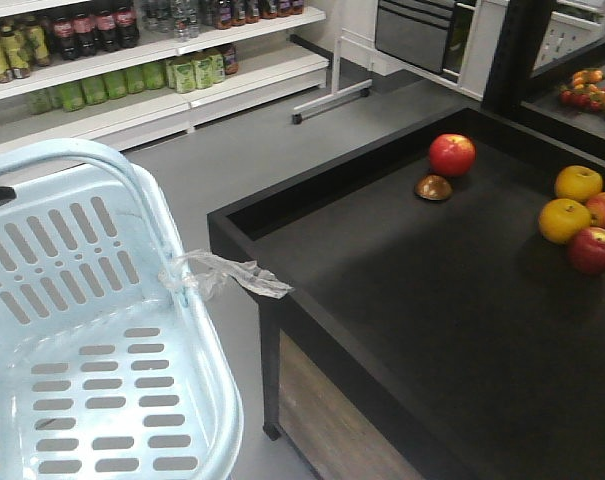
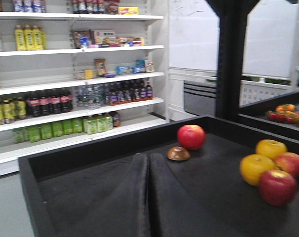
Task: Pick three apples into basket with both arms
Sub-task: 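Drive the base toward the table with the red apple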
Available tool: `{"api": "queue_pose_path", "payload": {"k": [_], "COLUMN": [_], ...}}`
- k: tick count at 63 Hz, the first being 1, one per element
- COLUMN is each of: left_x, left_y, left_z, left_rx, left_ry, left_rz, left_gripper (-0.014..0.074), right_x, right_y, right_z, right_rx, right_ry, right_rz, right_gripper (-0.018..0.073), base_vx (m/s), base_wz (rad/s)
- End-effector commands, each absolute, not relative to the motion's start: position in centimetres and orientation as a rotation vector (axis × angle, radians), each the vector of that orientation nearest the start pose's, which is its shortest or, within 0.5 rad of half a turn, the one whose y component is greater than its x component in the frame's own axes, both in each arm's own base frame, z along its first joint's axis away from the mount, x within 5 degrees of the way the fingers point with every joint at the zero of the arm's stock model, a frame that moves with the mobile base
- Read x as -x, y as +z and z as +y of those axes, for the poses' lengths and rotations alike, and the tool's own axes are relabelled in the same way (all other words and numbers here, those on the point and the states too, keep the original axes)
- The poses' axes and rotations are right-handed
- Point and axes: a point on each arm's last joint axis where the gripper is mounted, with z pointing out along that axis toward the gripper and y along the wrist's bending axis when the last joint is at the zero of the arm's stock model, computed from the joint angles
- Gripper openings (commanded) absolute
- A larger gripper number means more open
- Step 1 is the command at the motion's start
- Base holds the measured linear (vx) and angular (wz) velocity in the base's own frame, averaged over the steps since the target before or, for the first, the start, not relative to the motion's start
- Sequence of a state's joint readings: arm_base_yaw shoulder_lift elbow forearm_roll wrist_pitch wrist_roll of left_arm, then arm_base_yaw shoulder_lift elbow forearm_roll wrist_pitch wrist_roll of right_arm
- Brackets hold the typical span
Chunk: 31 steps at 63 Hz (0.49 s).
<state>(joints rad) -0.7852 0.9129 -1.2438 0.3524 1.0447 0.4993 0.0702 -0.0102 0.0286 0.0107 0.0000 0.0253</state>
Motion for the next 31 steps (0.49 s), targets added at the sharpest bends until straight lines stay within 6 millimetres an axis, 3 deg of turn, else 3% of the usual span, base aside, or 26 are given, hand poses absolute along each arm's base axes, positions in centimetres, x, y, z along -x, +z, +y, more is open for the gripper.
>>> {"api": "queue_pose_path", "payload": {"k": [1,31], "left_x": [-12.27,-12.28], "left_y": [46.13,46.14], "left_z": [-8.47,-8.47], "left_rx": [-1.228,-1.228], "left_ry": [0.257,0.259], "left_rz": [1.604,1.604], "left_gripper": [-0.0006,-0.0006], "right_x": [-5.59,-5.59], "right_y": [20.62,20.62], "right_z": [0.39,0.39], "right_rx": [0.031,0.031], "right_ry": [0.078,0.078], "right_rz": [1.436,1.436], "right_gripper": [-0.0009,-0.0009], "base_vx": [-0.08,-0.08], "base_wz": [-0.39,-0.39]}}
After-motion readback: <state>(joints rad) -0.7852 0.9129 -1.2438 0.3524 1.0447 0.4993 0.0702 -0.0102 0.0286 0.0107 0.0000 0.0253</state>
